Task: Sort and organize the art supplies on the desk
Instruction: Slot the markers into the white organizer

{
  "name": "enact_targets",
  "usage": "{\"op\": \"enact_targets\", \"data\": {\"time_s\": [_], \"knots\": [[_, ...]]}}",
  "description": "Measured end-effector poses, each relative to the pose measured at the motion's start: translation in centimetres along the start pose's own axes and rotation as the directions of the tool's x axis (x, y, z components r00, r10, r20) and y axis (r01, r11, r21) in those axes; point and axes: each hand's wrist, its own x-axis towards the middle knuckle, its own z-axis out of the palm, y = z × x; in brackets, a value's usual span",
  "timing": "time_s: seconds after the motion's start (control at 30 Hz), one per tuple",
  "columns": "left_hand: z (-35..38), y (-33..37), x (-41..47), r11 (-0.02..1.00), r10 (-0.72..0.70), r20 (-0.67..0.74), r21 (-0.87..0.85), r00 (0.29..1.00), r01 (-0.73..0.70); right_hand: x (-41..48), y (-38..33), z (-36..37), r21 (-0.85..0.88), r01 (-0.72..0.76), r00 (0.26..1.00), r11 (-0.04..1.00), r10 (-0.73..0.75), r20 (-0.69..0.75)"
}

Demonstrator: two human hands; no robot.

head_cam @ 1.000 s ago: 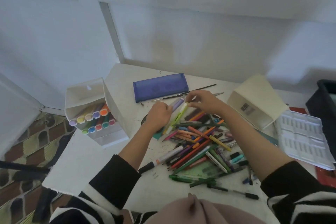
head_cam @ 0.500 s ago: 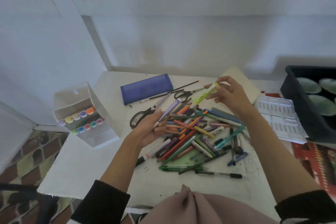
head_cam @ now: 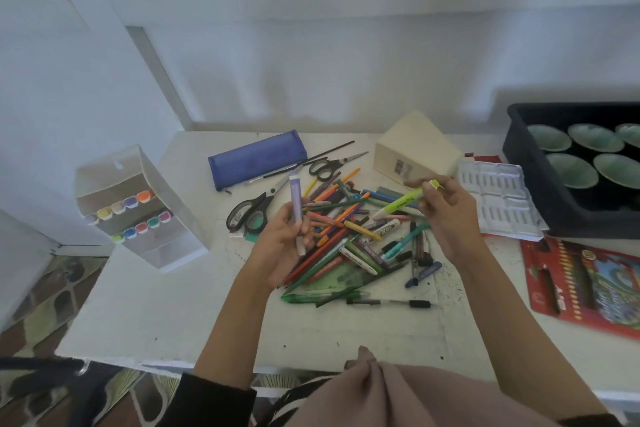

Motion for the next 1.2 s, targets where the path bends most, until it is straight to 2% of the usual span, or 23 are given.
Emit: {"op": "enact_targets", "data": {"time_s": [0.23,0.4,0.57,0.67,0.77,0.83,0.93,1.03,1.17,1.2], "knots": [[-1.3,-0.1,-2.4,0.995,0.052,-0.133,0.092,0.990,-0.040,-2.1,0.5,1.1,-0.068,-0.024,0.999,0.997,0.022,-0.027],[-3.5,2.1,-4.3,0.984,0.122,-0.187,0.148,0.975,-0.095,-3.6,2.0,5.2,-0.101,-0.012,1.000,0.995,0.013,0.005],[-7.5,4.0,-7.2,0.887,0.283,-0.242,0.435,0.928,-0.157,-5.7,3.8,10.8,-0.083,-0.086,0.988,0.993,0.095,0.118],[-10.2,3.9,-8.6,0.777,0.379,-0.291,0.616,0.878,-0.131,-7.1,4.6,13.6,-0.156,-0.030,0.987,0.987,0.054,0.148],[-12.9,3.6,-10.1,0.547,0.532,-0.210,0.825,0.820,-0.143,-8.9,5.6,16.3,-0.211,0.034,0.986,0.977,0.002,0.168],[-14.0,4.0,-11.0,0.461,0.592,-0.166,0.873,0.789,-0.162,-10.0,6.4,17.9,-0.192,0.041,0.981,0.980,-0.003,0.196],[-15.0,4.5,-11.9,0.450,0.628,-0.130,0.865,0.767,-0.222,-11.3,7.2,19.8,-0.175,0.041,0.975,0.984,-0.001,0.221],[-15.9,5.0,-12.6,0.505,0.613,-0.177,0.838,0.770,-0.209,-12.6,8.0,21.6,-0.155,0.010,0.974,0.988,0.026,0.226],[-16.2,5.8,-13.2,0.431,0.615,-0.046,0.856,0.788,-0.286,-13.9,8.5,23.4,-0.112,0.025,0.969,0.993,0.004,0.246],[-16.4,5.8,-13.1,0.377,0.619,0.017,0.871,0.785,-0.316,-14.0,8.5,23.7,-0.125,0.047,0.967,0.991,-0.014,0.253]]}}
